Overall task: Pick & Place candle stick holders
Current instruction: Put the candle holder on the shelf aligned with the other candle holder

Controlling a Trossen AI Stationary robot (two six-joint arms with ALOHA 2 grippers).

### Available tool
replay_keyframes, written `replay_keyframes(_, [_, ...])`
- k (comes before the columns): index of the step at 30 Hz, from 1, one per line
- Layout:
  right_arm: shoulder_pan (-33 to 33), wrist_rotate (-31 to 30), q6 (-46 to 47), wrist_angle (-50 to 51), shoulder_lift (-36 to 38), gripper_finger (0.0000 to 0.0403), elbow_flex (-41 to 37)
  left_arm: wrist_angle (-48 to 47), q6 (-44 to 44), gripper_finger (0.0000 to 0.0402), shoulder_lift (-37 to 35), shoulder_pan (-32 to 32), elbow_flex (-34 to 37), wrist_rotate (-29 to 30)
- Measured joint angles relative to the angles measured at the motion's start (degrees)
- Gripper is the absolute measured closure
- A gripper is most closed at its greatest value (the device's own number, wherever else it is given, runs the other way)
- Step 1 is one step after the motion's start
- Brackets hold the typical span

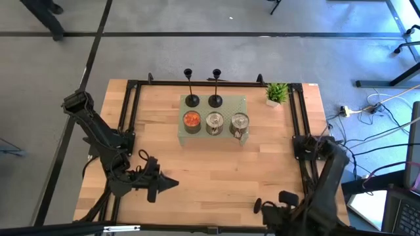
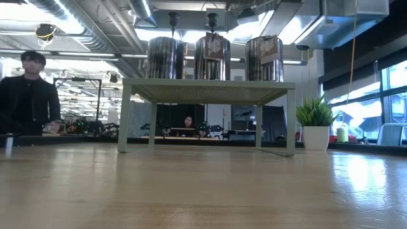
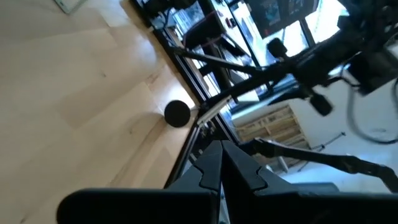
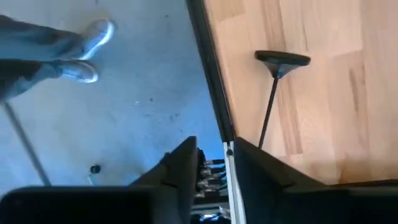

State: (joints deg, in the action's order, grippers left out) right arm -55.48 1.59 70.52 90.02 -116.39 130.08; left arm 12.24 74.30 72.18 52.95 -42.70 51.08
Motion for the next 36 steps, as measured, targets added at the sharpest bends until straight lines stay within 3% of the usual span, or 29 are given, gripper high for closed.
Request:
replay_keyframes(7, [2.1, 4.8, 5.3, -1.3, -6.1, 0.0198, -0.7, 0.0, -1.1, 0.0400, 0.0, 0.0, 0.0, -3.2])
replay_keyframes(13, [3.0, 4.4, 11.1, -0.1, -10.1, 0.0135, -1.1, -0.4, -2.9, 0.0400, 0.0, 0.0, 0.0, -6.6])
replay_keyframes(20, [0.6, 3.3, 28.7, 0.1, -10.7, 0.0127, -4.4, -0.3, -2.6, 0.0400, 0.0, 0.8, 0.0, -7.7])
replay_keyframes(27, [-5.5, 11.5, 65.1, -5.0, -10.7, 0.0128, -4.8, -0.4, -2.6, 0.0400, 0.0, 0.8, 0.0, -7.5])
replay_keyframes(30, [-6.2, 16.7, 68.1, -7.4, -11.1, 0.0128, -4.8, -0.4, -2.5, 0.0400, 0.0, 0.4, 0.0, -7.5])
replay_keyframes(36, [-4.2, 8.3, 66.7, -2.8, -12.3, 0.0128, -4.8, -0.4, -2.0, 0.0400, 0.0, -1.0, 0.0, -10.4])
